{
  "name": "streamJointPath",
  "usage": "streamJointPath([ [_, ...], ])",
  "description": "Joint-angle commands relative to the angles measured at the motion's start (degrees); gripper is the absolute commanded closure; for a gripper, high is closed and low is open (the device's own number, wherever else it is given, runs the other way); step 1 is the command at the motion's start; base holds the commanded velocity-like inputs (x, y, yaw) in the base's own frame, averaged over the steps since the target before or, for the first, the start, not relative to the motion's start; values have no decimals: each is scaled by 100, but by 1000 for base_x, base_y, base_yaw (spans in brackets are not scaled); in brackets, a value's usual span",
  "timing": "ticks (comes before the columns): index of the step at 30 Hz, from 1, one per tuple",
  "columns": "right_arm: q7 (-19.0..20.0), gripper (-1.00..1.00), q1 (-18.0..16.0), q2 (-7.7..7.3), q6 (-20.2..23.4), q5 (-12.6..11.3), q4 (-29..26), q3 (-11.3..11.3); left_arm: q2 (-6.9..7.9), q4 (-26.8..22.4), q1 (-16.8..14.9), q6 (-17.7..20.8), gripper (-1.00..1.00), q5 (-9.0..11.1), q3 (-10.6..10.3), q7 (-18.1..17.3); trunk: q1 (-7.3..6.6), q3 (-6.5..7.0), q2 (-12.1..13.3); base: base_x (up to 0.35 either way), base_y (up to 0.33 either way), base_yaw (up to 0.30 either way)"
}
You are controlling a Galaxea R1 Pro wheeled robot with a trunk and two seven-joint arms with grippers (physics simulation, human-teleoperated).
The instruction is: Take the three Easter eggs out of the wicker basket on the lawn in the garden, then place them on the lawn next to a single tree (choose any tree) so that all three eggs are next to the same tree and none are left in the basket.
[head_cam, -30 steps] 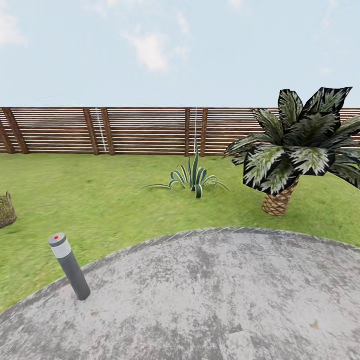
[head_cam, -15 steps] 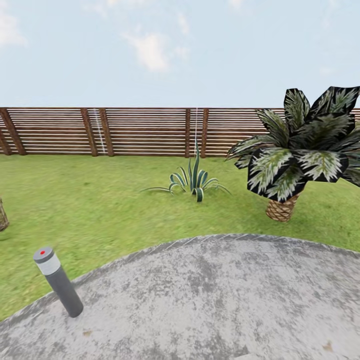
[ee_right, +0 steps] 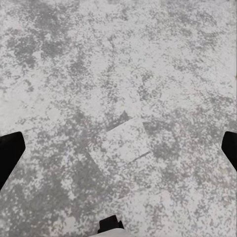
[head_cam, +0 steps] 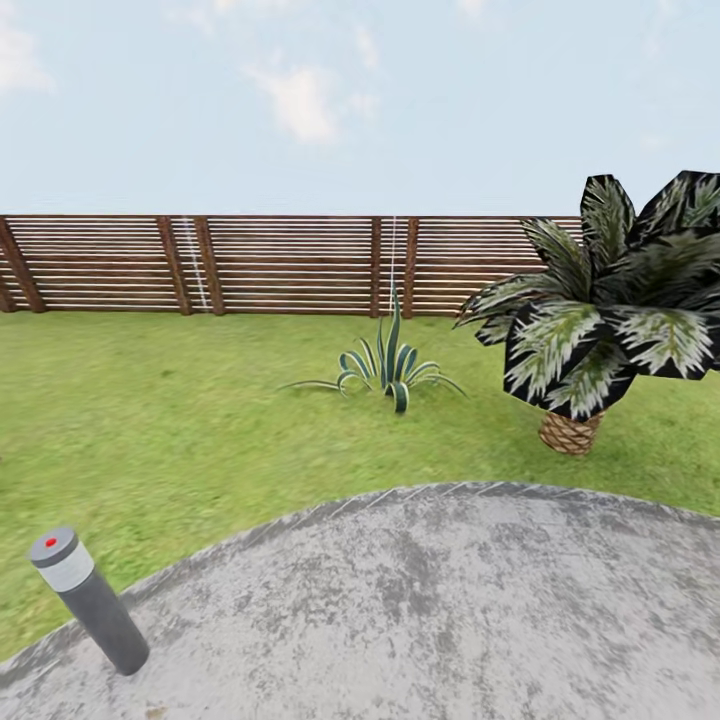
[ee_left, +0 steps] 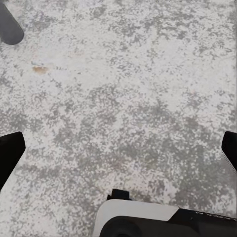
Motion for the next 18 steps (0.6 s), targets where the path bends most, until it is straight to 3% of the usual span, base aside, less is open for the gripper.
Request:
streamJointPath([
  [1,8,-100,-7,0,-25,6,9,-32,1,5,-7,-17,-100,8,23,-11,7,-12,-12,332,0,0],
  [18,8,-100,-7,0,-25,6,9,-32,6,5,-5,-25,-100,8,25,-11,7,-12,-12,332,0,0],
])
